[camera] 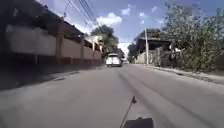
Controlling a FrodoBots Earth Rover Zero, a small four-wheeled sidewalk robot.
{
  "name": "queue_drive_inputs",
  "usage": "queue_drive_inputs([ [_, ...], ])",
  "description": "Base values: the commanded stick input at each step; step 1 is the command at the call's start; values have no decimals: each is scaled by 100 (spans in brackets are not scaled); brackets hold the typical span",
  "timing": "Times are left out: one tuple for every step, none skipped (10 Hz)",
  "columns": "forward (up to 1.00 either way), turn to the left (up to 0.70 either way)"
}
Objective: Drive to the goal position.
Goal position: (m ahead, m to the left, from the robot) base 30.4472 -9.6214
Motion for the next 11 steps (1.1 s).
queue_drive_inputs([
  [100,0],
  [100,0],
  [100,0],
  [100,0],
  [100,-10],
  [100,-29],
  [100,-40],
  [100,-40],
  [100,-40],
  [100,-40],
  [100,-40],
])
